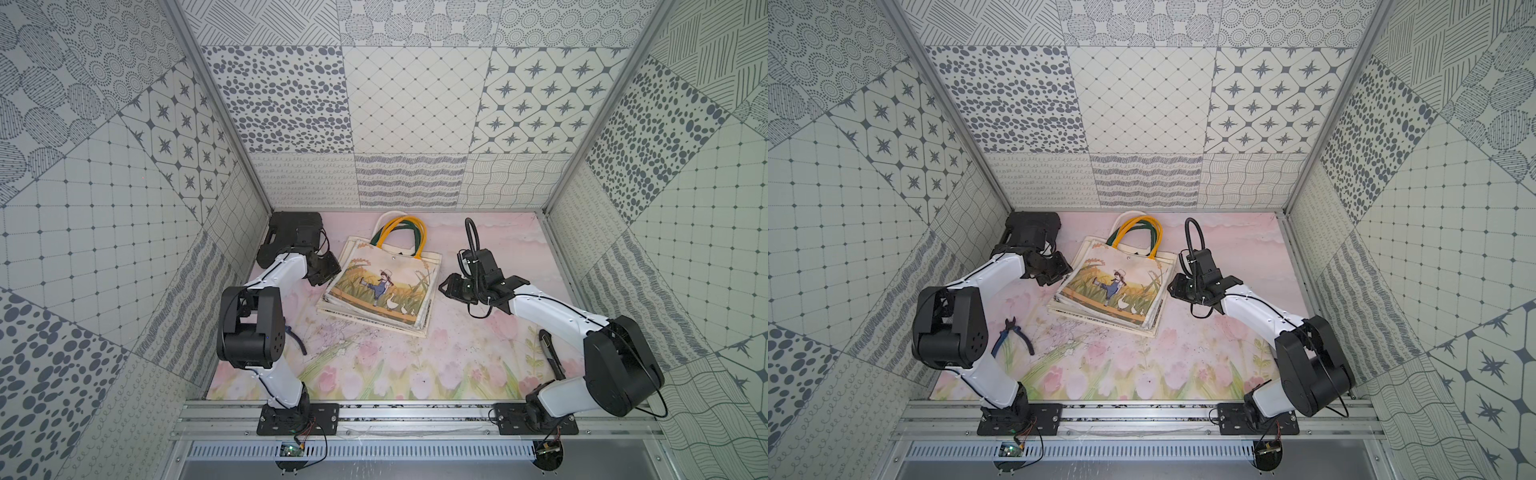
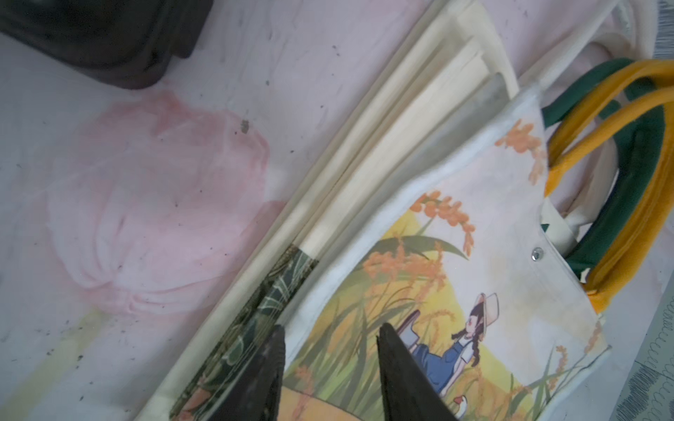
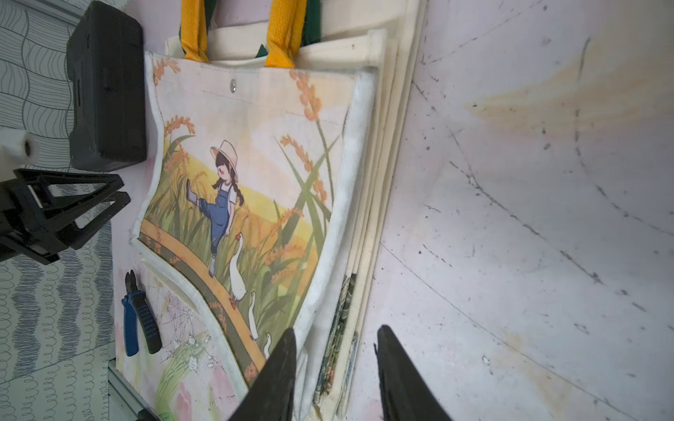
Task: Put away the canvas bag
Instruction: Adjust the canvas bag at the center of the board.
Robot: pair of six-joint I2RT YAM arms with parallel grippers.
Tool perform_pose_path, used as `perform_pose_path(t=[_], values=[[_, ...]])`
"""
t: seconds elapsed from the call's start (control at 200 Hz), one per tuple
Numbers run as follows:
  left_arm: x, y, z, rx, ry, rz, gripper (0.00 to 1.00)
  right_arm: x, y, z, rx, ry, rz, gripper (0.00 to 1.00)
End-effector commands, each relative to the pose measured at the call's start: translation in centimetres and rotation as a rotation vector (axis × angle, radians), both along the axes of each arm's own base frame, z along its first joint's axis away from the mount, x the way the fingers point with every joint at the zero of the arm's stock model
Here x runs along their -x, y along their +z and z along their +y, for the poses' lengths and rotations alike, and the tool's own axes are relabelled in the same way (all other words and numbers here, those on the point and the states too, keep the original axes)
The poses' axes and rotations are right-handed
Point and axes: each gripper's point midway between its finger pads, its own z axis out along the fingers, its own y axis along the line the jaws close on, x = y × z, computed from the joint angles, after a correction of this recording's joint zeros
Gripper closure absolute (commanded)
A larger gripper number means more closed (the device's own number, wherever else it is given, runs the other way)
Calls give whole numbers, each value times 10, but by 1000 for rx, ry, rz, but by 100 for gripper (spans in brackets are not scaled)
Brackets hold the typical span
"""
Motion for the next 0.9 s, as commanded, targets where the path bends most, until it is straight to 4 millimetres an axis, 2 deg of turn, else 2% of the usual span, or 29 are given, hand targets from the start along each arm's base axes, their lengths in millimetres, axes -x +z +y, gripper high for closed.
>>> perform_pose_path(t=[0.0, 0.125, 0.25, 0.475, 0.735, 0.895], values=[[13, -8, -3, 74, -71, 76, 53, -1, 0, 7, -23, 34, -27, 61], [11, -19, 12, -8, -51, 109, 53, 1, -6, 7, -25, 35, -14, 61], [11, -31, 41, -163, 15, 152, 52, 2, -12, 7, -16, 36, 1, 60], [9, -41, 49, -209, 28, 166, 52, 2, -20, 8, -21, 32, 23, 60], [11, -58, 8, 1, 5, 177, 52, -2, -31, 7, -18, -8, 75, 58], [27, -56, -22, 64, -46, 201, 52, -13, -32, -15, -37, -94, 110, 57]])
